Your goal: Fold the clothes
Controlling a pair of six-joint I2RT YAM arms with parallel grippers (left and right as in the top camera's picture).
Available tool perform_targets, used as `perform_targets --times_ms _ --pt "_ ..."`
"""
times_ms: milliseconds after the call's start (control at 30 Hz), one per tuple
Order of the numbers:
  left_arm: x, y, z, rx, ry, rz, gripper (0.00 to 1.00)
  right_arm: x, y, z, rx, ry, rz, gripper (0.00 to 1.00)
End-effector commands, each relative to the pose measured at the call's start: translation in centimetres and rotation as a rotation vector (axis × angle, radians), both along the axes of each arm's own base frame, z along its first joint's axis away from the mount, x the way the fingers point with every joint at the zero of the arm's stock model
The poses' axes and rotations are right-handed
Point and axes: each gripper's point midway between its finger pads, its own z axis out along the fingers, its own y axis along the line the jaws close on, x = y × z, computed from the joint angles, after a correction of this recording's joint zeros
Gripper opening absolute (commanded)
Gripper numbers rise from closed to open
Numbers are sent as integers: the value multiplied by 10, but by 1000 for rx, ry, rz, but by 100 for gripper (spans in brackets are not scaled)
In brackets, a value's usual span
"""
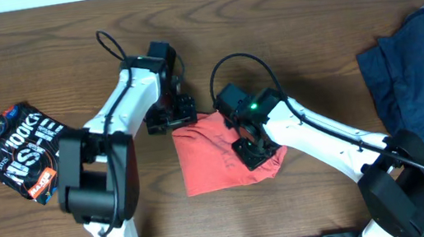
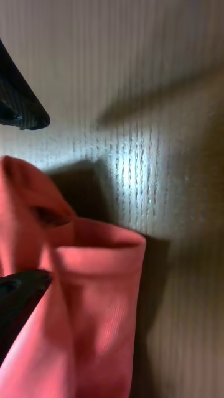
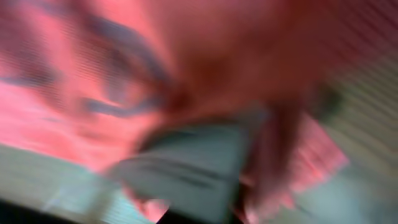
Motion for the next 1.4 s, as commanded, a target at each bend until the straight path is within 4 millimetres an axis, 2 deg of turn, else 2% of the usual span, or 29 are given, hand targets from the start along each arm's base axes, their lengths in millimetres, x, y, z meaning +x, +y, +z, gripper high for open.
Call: perform_targets --times_ms 0,67,167,267,333,400,500,600,633,700,767,800,833,900,1100,1367 --pt "-9 2 -12 13 55 -15 74 22 -43 4 -185 -122 -200 1" --pt "-14 3 -15 20 80 -15 74 29 -65 7 -253 -145 -277 1" --pt "-20 5 -15 28 106 -14 73 38 -87 10 -304 -167 -324 1" --pt "-26 7 -14 35 131 -14 73 45 -102 10 -321 -173 -367 0" --pt "-31 8 -12 42 152 -11 73 45 -105 9 -304 -151 -393 1" --pt "-32 9 -12 44 160 -11 73 40 -96 6 -243 -93 -364 1" --pt "-31 8 -12 43 156 -11 73 30 -64 10 -71 4 -236 3" --pt "-31 8 -12 43 155 -11 73 24 -27 30 132 29 -104 9" --pt "-31 8 -12 43 155 -11 73 22 -10 40 231 25 -25 12" --pt "-31 8 -12 43 155 -11 73 22 4 53 306 -11 34 17" --pt "-31 8 -12 43 155 -11 73 26 10 60 323 -56 52 23" --pt "-31 8 -12 43 156 -11 73 27 12 61 329 -64 59 31" --pt "-31 8 -12 43 156 -11 73 26 14 61 331 -65 66 35" --pt "-31 8 -12 43 156 -11 73 19 19 60 343 -48 112 36" --pt "-29 7 -13 40 145 -11 73 -3 27 41 291 9 192 34" --pt "-29 7 -13 40 145 -11 73 3 11 -1 112 -24 136 17"
